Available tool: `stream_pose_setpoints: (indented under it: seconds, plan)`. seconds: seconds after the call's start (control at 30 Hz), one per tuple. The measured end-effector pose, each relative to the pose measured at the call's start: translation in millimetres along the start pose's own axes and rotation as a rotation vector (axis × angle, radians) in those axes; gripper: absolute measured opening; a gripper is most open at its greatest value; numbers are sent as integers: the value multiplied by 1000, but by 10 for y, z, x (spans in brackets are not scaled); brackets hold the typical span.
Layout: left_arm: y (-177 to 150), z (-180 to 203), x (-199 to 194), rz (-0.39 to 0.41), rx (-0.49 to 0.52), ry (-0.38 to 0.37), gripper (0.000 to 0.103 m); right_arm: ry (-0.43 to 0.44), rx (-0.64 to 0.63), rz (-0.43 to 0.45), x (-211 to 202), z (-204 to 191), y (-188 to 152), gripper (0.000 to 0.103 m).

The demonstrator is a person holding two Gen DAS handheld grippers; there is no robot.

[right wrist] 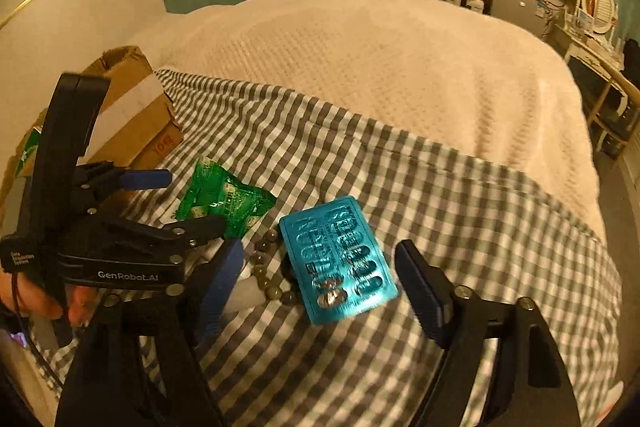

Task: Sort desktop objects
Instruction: 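Grasp the green sachet with the left gripper while the right grasps the teal blister pack, then carry the green sachet and blister pack into the cardboard box and release both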

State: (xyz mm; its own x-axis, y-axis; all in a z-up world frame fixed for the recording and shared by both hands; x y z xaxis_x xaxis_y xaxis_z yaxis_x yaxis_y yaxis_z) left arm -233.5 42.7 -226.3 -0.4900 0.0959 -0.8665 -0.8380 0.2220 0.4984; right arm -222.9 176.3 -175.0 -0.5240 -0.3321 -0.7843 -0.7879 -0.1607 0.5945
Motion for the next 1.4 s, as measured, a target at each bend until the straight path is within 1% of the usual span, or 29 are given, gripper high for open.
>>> stream_pose_setpoints:
  seconds: [0.03,0.13,0.23,0.27,0.3,0.33,0.4,0.43,0.5,0.53,0.6,0.67,0.87,1.0,1.1,1.27,1.4]
  plan:
    - [3,-16,67,-11,1,8,93,2,-4,-11,55,-14,-7,80]
    - [6,-92,174,-32,-21,-1,93,-20,-39,-43,255,-23,-46,80]
    - [-1,-148,244,-47,-49,-28,88,-59,-77,-58,419,-25,-66,80]
    - [3,-152,249,-43,-50,-33,83,-69,-80,-62,460,-14,-74,80]
    - [13,-144,257,-42,-43,-36,75,-76,-79,-72,518,-4,-71,80]
    - [25,-125,262,-41,-28,-35,70,-89,-78,-75,568,15,-69,80]
    - [42,-72,262,-40,6,-43,43,-115,-76,-76,616,36,-62,80]
    - [48,-33,265,-41,22,-57,41,-115,-69,-81,642,48,-53,80]
    - [41,15,269,-37,34,-49,38,-123,-50,-102,703,74,-31,80]
    - [38,22,256,-33,30,-62,38,-128,-39,-110,723,88,-21,80]
    - [45,-15,240,-29,16,-76,37,-109,-6,-116,726,121,-10,80]
    - [34,-41,221,-29,-1,-86,37,-96,26,-118,704,156,-9,70]
    - [-13,-199,51,-29,-42,-99,37,-100,72,-101,585,222,-35,70]
    - [3,-243,-111,-12,-51,-101,37,-90,127,-73,376,310,35,70]
    - [32,-265,-269,4,-61,-109,37,-97,134,-53,211,307,88,70]
    - [50,-335,-663,48,-64,-116,37,-106,136,-30,-63,187,164,70]
    - [102,-380,-982,84,-100,-128,37,-107,130,-5,-309,-28,248,70]
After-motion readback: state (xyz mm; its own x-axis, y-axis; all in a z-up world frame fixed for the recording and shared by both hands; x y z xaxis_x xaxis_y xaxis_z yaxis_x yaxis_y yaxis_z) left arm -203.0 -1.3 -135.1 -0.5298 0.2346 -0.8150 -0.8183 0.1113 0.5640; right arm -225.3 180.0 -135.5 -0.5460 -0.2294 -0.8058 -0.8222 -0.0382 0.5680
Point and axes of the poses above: each gripper's, at about its wrist camera, not at the fingertips, and x roughly the way its jaws point, z to its right, y to its top, the point moved 2 cm from there along x, roughly the way its jaws point, and after that the axes turned 10 degrees about x, right-handed, at the moved point
